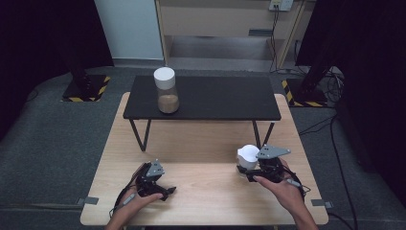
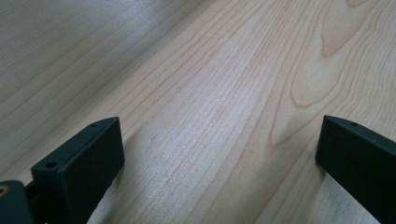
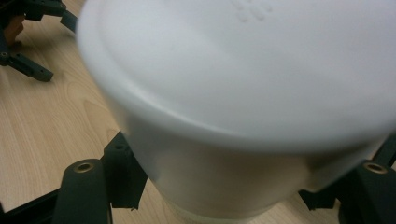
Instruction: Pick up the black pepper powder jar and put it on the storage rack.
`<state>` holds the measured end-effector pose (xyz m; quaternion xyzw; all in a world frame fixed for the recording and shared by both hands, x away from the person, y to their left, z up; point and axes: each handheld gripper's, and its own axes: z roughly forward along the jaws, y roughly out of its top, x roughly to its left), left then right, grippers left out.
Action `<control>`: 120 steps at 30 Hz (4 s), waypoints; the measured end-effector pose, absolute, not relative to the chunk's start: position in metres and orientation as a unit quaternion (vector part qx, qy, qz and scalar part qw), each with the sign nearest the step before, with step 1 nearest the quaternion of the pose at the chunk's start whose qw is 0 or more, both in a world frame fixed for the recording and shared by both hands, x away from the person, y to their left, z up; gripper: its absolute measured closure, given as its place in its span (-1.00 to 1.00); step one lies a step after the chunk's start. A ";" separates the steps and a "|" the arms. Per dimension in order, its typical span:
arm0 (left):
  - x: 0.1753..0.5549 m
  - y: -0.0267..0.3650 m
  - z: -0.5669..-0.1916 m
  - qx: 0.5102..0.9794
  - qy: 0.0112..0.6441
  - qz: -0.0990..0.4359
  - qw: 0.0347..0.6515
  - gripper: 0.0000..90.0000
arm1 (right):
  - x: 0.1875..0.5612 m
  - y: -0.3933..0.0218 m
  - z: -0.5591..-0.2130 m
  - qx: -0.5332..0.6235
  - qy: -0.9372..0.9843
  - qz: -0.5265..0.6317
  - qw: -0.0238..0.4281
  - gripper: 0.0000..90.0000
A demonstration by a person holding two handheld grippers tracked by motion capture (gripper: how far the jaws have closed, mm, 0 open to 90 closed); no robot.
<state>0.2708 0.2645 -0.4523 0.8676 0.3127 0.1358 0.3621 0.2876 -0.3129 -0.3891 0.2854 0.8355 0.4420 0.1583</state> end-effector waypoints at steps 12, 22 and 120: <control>0.271 0.265 -0.452 0.868 0.313 0.136 0.362 -1.00 | 0.289 -0.305 -0.369 0.279 0.835 0.446 0.162 -0.29; 0.271 0.264 -0.452 0.868 0.313 0.136 0.362 -1.00 | 0.292 -0.302 -0.344 0.283 0.837 0.441 0.159 -0.29; 0.272 0.263 -0.452 0.869 0.312 0.135 0.360 -1.00 | 0.400 -0.266 -0.204 0.304 0.827 0.439 0.178 -0.29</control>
